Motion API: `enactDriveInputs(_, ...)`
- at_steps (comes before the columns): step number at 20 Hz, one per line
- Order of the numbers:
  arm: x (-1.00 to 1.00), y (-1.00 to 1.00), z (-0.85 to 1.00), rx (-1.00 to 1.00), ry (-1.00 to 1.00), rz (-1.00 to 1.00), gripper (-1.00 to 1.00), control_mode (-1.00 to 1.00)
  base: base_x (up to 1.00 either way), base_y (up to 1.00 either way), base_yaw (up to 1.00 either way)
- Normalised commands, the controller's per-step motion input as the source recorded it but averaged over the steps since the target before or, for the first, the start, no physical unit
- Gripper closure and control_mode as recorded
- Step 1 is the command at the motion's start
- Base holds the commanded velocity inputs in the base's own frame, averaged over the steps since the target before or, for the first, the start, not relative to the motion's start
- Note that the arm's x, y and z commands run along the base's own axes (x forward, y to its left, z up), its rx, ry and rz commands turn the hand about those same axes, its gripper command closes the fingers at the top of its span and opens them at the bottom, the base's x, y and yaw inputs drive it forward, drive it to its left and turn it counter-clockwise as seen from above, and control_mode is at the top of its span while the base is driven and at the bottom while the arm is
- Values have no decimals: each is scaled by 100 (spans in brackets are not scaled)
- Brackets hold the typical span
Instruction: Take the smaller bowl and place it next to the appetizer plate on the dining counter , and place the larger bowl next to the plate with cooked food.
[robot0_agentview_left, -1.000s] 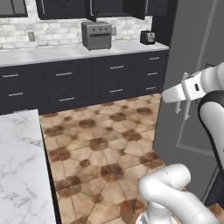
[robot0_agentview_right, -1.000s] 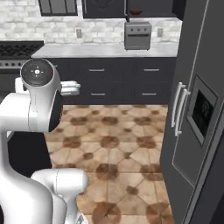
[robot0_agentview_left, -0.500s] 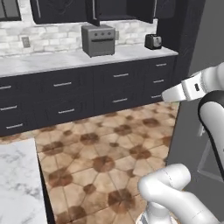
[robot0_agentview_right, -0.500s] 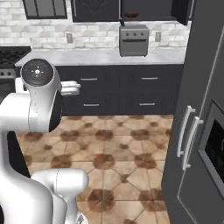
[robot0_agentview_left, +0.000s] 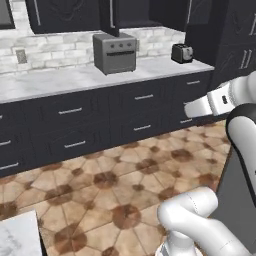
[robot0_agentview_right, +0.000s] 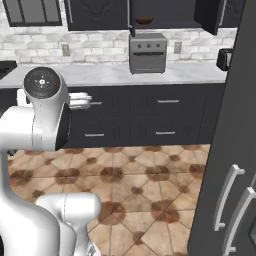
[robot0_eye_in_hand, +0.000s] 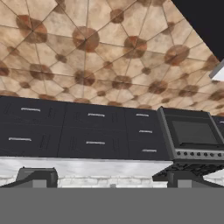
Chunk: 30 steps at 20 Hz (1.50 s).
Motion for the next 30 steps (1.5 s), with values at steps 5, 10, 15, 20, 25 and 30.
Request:
enactDriveInputs(5, 0, 0, 0, 0, 0, 0, -100, 100, 100, -28, -4)
enactDriveInputs(10, 0, 0, 0, 0, 0, 0, -100, 100, 100, -24, -3)
enactDriveInputs(15, 0, 0, 0, 0, 0, 0, -100, 100, 97, -28, -2)
enactDriveInputs(20, 0, 0, 0, 0, 0, 0, -100, 100, 76, -47, 0)
enactDriveInputs(25, 0, 0, 0, 0, 0, 0, -100, 100, 64, -48, 0)
enactDriveInputs(30, 0, 0, 0, 0, 0, 0, -100, 100, 91, 0, -6)
